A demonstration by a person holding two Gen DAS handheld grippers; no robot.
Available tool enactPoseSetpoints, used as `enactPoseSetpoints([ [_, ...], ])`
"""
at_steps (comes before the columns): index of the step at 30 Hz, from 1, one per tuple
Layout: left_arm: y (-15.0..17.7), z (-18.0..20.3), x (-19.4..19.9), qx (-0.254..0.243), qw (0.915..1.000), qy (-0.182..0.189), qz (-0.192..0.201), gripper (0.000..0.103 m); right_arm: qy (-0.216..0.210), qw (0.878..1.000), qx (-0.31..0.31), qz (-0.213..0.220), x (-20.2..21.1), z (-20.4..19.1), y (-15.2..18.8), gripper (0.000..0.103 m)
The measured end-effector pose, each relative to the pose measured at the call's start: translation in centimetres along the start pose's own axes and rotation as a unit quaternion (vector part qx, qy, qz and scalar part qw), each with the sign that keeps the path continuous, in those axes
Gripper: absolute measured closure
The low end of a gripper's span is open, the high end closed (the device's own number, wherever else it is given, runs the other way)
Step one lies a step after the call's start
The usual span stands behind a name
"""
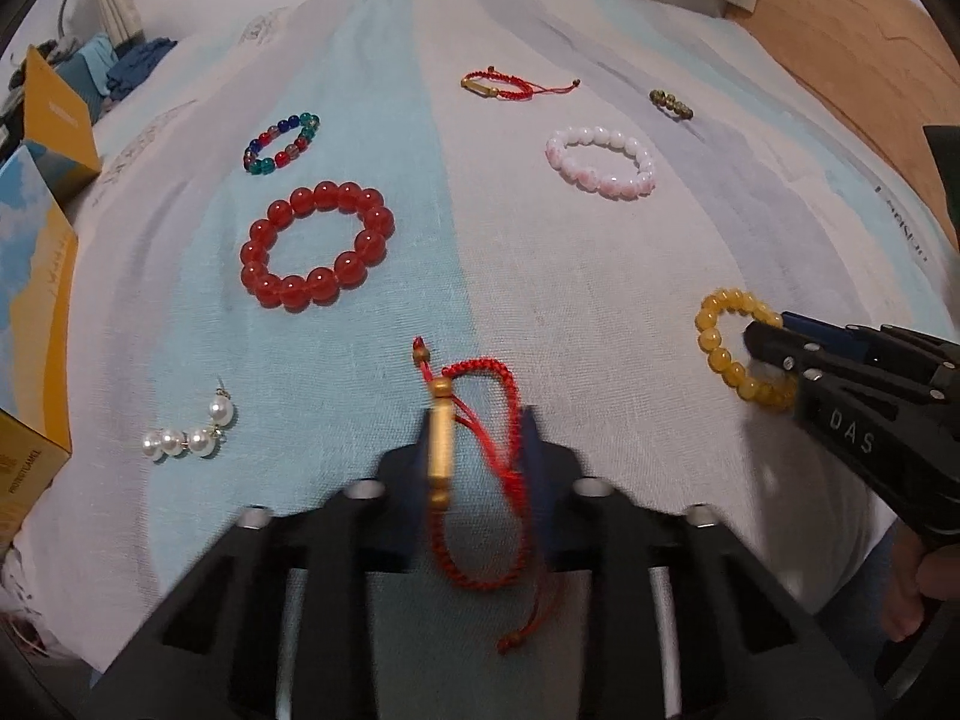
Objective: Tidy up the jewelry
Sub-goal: 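Grasp the red cord bracelet with left tool while right tool grasps yellow bead bracelet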
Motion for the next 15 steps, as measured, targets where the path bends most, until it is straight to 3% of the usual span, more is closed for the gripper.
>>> enactPoseSetpoints([
  [1,0.0,-0.1,0.1,0.0,1.0,-0.001,-0.003,0.091,-0.004,1.0,-0.002,-0.001,0.1,0.0,0.0,0.094],
  [15,-0.8,-1.1,3.1,0.006,0.9999,0.008,0.01,0.095,-0.021,0.999,-0.033,0.029,4.0,0.2,-0.7,0.094],
])
Point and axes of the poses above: each gripper's, at about its wrist camera, not at the fingertips, and x roughly against the way its jaws point, z to its right, y to its underside, the point moved 3 cm from there along -x, roughly the way its jaws point, and after that the axes turned 6 degrees about z, right-handed, at the moved point
